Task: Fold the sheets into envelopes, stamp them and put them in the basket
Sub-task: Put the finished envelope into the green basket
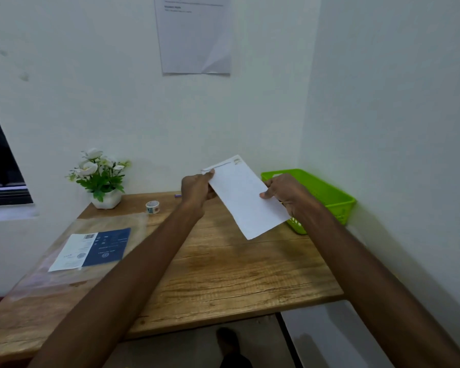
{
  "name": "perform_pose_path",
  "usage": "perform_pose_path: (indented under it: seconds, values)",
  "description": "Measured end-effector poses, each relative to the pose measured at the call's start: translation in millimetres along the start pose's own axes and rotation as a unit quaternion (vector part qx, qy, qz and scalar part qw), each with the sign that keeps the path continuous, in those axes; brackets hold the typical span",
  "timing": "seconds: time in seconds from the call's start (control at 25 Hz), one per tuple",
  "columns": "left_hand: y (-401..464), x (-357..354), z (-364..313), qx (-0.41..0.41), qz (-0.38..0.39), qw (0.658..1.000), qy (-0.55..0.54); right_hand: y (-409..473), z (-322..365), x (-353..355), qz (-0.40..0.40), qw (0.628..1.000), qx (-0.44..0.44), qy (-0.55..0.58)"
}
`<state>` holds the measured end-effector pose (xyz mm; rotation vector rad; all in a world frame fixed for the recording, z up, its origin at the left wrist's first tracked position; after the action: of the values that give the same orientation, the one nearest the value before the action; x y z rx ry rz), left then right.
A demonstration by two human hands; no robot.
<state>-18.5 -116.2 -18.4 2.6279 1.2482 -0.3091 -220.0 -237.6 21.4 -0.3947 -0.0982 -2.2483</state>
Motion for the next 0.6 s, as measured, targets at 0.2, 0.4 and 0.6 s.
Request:
perform_pose_path:
  seconds: [0.2, 0.4, 0.6]
  values:
    - [-5, -76, 15, -0.002, 0.068, 0.996, 0.066, 8, -17, 55, -0.085, 0.996, -0.017, 0.032]
    - [-8, -141, 16, -0.045, 0.111, 0.982, 0.148, 32, -26, 111, -0.159, 0.987, -0.028, 0.011]
    - [9, -171, 28, -0.103, 0.168, 0.883, 0.426, 53, -44, 136, -0.198, 0.974, -0.069, -0.081]
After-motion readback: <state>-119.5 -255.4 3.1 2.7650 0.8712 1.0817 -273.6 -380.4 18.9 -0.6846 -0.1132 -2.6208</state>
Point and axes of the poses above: each hand's wrist, its own y-axis towards the middle knuckle, its own x-axis out of the back of the hand, z = x × y, the point moved 4 cm from there along y, towards the middle knuckle, and after that the axes turned 9 degrees about z, right-handed, at the moved point
